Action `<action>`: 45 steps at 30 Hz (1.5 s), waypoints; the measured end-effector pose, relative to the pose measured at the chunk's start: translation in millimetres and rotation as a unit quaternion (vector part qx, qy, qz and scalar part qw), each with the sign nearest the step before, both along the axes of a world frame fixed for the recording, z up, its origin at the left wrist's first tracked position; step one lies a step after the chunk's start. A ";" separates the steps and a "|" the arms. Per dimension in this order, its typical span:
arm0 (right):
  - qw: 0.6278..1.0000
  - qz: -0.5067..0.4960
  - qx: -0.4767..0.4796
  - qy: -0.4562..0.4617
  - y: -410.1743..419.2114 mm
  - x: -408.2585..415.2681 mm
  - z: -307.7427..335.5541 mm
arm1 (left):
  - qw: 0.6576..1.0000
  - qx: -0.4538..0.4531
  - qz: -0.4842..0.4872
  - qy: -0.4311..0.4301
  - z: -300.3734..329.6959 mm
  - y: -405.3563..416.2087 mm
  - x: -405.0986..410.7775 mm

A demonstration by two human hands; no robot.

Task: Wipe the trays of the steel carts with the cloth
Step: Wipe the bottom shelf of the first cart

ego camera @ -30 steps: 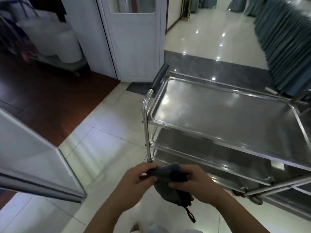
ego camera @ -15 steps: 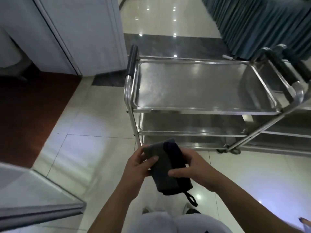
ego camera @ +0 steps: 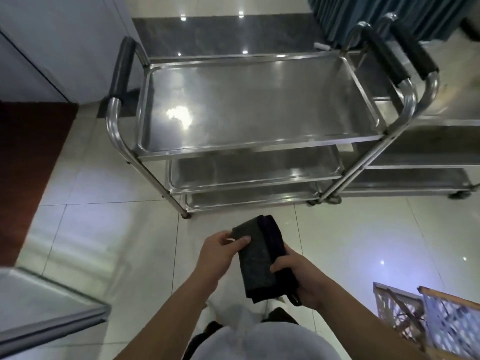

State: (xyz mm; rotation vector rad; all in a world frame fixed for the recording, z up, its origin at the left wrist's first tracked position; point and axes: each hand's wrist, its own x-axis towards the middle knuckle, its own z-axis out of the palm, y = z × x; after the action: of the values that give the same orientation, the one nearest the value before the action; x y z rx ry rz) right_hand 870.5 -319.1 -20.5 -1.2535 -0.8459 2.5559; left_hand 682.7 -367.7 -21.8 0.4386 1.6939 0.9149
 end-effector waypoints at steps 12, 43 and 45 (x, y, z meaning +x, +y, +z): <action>0.957 -0.151 -0.091 -0.230 72.1 73.7 -198.8 | 0.945 -0.241 -0.173 0.136 -231.9 60.2 -13.5; 0.650 0.109 0.406 -0.633 447.8 69.4 -690.3 | 0.857 -0.161 -0.187 0.452 -733.7 264.9 -146.9; 0.651 0.130 0.390 -0.638 448.8 66.6 -690.8 | 0.848 -0.161 -0.191 0.467 -736.4 262.7 -145.4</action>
State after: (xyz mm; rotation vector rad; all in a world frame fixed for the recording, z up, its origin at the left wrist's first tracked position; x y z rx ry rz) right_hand 937.1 129.7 -711.3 -2.4728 -2.0735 0.6274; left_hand 537.3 -105.0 -758.2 1.0576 2.4449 0.0570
